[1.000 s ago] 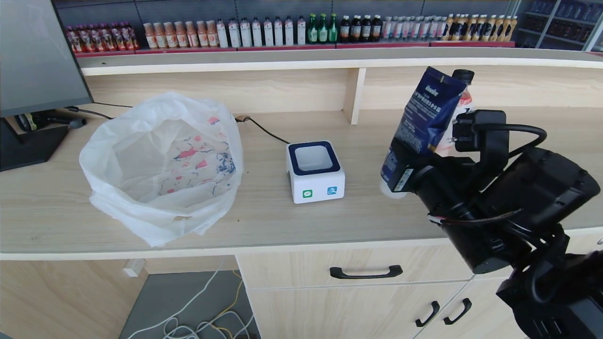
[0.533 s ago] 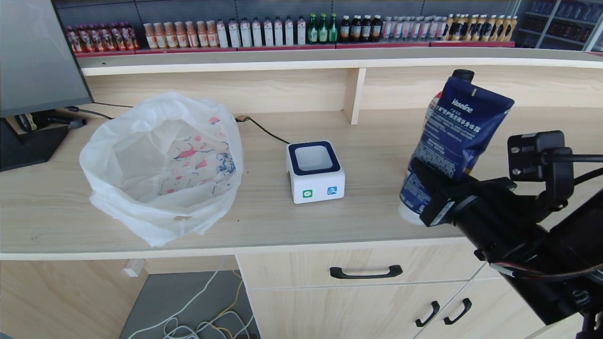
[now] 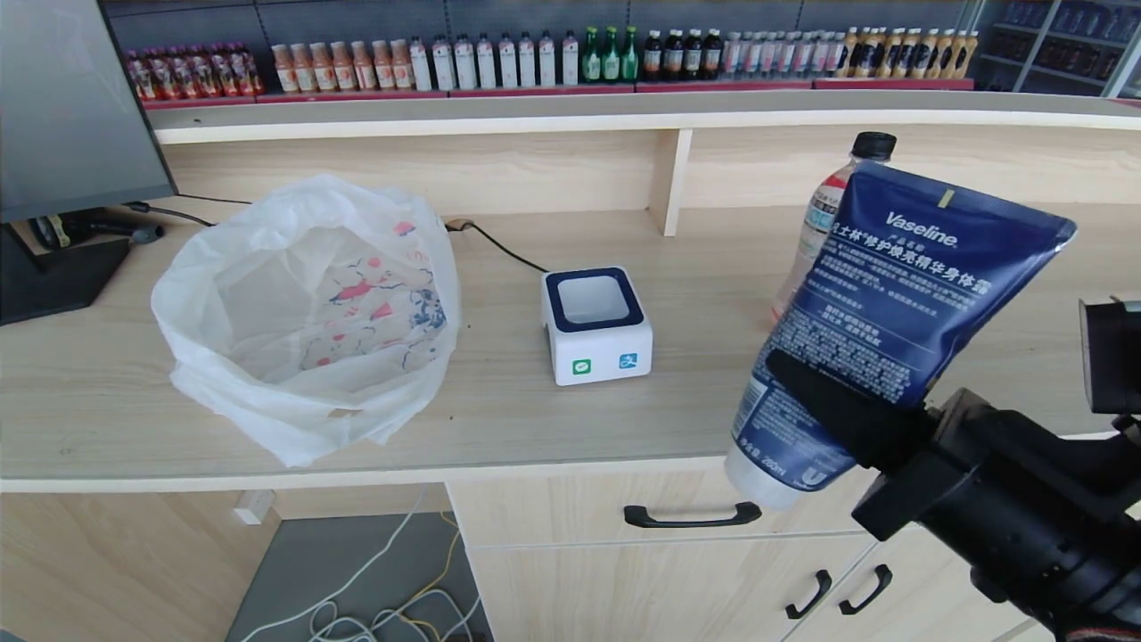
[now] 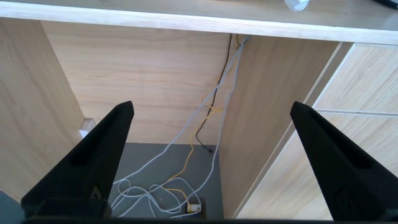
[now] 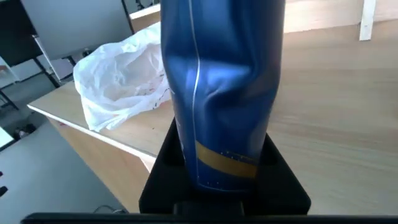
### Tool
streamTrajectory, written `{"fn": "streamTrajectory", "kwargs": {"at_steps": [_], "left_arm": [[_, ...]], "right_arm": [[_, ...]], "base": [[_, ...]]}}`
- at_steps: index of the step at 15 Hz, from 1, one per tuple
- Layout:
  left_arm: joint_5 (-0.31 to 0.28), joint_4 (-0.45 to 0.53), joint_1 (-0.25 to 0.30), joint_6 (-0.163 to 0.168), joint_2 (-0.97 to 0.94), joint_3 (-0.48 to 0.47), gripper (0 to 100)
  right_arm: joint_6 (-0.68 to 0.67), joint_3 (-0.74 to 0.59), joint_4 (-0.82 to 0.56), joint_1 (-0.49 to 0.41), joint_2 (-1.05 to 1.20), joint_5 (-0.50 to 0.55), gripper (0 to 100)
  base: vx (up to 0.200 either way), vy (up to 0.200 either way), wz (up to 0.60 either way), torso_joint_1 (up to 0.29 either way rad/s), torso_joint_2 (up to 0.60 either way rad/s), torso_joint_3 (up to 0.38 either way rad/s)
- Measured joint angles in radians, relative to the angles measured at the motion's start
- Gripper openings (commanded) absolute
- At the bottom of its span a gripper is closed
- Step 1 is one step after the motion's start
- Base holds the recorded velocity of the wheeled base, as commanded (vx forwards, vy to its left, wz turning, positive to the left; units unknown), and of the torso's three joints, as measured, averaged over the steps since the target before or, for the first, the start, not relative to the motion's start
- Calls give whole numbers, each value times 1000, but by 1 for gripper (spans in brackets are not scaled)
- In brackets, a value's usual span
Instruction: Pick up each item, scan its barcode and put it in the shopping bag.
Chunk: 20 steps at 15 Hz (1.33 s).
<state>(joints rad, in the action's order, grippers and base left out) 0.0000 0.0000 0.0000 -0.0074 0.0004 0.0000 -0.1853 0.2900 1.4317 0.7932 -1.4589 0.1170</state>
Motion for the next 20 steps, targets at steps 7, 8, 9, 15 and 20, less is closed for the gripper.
{"fn": "streamTrajectory", "kwargs": {"at_steps": [7,8,9,15,20], "left_arm": [[0,0,-1,-1,0,0,100],[0,0,-1,0,0,0,100],[0,0,-1,0,0,0,100],[0,0,0,0,0,0,100],[0,0,-1,0,0,0,100]], "right_arm": [[-303,-14,29,24,23,-319,0],[-343,-11,42,28,22,-359,0],[-375,-6,65,39,21,-399,0],[-502,63,86,99,0,-496,0],[-593,174,106,101,-64,-503,0]], "base": [[0,0,0,0,0,0],[0,0,0,0,0,0],[0,0,0,0,0,0],[0,0,0,0,0,0],[0,0,0,0,0,0]]}}
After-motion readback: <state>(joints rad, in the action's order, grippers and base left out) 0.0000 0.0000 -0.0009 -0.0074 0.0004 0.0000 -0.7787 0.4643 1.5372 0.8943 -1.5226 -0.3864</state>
